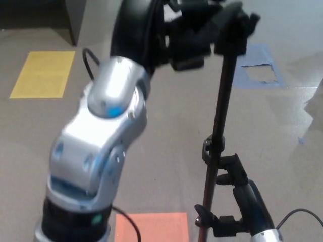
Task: A phone stand is kept on the floor and the robot uses both its hands to grab it and uses its left hand to extend the phone stand by pulling it upwards
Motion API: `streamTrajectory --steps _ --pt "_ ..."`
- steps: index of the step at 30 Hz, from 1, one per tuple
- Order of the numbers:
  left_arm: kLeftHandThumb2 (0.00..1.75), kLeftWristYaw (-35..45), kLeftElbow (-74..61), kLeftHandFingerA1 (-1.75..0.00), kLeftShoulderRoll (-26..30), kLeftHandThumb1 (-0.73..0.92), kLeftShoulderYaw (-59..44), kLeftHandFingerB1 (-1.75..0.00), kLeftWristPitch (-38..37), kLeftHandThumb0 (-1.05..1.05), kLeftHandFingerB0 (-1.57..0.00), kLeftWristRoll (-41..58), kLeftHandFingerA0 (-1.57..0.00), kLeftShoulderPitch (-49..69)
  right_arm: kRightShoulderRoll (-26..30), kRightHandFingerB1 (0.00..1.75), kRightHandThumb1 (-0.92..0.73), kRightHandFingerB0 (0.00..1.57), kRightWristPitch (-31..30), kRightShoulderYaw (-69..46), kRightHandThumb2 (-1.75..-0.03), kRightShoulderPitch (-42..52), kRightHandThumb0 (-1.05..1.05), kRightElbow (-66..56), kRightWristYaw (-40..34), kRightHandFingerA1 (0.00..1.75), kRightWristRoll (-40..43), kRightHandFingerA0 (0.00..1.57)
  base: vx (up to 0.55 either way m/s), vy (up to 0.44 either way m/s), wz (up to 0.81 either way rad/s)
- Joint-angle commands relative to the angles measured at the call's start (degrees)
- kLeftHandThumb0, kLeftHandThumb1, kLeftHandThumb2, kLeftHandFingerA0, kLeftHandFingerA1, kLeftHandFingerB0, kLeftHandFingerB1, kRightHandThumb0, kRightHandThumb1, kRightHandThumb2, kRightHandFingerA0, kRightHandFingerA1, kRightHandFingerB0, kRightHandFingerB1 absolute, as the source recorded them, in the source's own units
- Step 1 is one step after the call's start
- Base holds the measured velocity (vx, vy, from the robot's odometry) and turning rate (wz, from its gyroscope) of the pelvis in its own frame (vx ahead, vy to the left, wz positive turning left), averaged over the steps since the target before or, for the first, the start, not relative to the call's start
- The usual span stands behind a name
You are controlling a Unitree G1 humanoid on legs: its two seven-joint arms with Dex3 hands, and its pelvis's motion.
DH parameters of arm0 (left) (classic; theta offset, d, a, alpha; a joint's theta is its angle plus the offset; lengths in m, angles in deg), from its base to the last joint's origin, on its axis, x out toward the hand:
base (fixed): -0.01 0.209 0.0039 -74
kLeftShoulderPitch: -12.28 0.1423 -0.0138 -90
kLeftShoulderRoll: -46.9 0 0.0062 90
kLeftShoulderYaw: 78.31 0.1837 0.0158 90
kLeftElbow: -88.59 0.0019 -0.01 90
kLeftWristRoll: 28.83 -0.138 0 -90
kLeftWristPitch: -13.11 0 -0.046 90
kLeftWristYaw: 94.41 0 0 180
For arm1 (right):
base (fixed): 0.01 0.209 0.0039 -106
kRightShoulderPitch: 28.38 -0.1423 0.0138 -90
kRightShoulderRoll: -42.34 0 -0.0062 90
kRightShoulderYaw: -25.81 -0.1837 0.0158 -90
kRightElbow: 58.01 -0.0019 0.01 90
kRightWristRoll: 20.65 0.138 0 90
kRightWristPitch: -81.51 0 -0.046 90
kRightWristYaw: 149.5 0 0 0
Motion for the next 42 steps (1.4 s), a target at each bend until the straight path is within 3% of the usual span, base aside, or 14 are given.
streamTrajectory --steps 1,7,26,30,31,32,34,42 --pt "0.66 -0.25 10.07 -1.75 4.78 0.78 -17.49 -1.75 -2.33 -0.44 -0.84 10.97 -1.09 -36.84 0.60 1.36 -0.30 1.49 5.98 -1.71 -0.98 1.38 -0.57 3.66 3.50 1.37 5.36 1.50 0.00 0.000 0.00" --pt "0.70 -0.43 15.83 -1.75 4.99 0.75 -19.92 -1.75 -3.23 -0.42 -0.81 13.50 -1.06 -44.56 0.71 1.37 -0.31 1.50 5.44 -2.03 -0.99 0.91 -0.57 4.28 2.78 1.38 5.02 1.51 0.00 0.000 0.00" --pt "0.69 1.93 26.86 -1.75 8.30 0.73 -19.05 -1.75 -5.78 -0.42 -0.80 10.52 -1.05 -54.11 1.20 1.38 -0.37 1.51 6.10 -1.28 -1.03 1.66 -0.60 3.90 2.01 1.40 4.12 1.51 0.00 0.000 0.00" --pt "0.71 1.77 29.67 -1.75 9.03 0.71 -20.08 -1.75 -6.21 -0.40 -0.73 11.12 -1.05 -56.93 1.15 1.35 -0.32 1.49 5.28 -1.32 -1.00 2.07 -0.55 4.11 2.50 1.36 4.40 1.47 0.00 0.000 0.00" --pt "0.70 1.71 30.04 -1.75 9.11 0.71 -20.23 -1.75 -6.63 -0.40 -0.70 11.12 -1.05 -57.30 0.99 1.26 -0.61 1.33 5.01 -1.41 -0.88 2.13 -1.03 4.01 2.53 1.32 4.57 1.41 0.00 0.000 0.00" --pt "0.70 1.79 30.39 -1.75 9.27 0.72 -20.35 -1.75 -6.87 -0.40 -0.69 11.14 -1.04 -57.62 0.90 1.35 -0.29 1.48 4.81 -1.45 -0.98 2.18 -0.54 3.89 2.52 1.36 4.64 1.47 0.00 0.000 0.00" --pt "0.68 1.59 30.88 -1.75 9.50 0.73 -20.89 -1.75 -6.76 -0.42 -0.75 11.47 -1.05 -58.52 0.82 1.38 -0.29 1.50 4.56 -1.35 -0.97 2.33 -0.59 3.61 2.30 1.39 4.46 1.51 0.00 0.000 0.00" --pt "0.67 0.76 30.96 -1.75 9.16 0.81 -21.19 -1.75 -7.38 -0.43 -0.74 10.56 -1.01 -58.67 0.40 1.37 -0.29 1.49 4.80 -1.09 -0.97 2.46 -0.58 4.33 2.39 1.38 4.64 1.50 0.00 0.000 0.00"
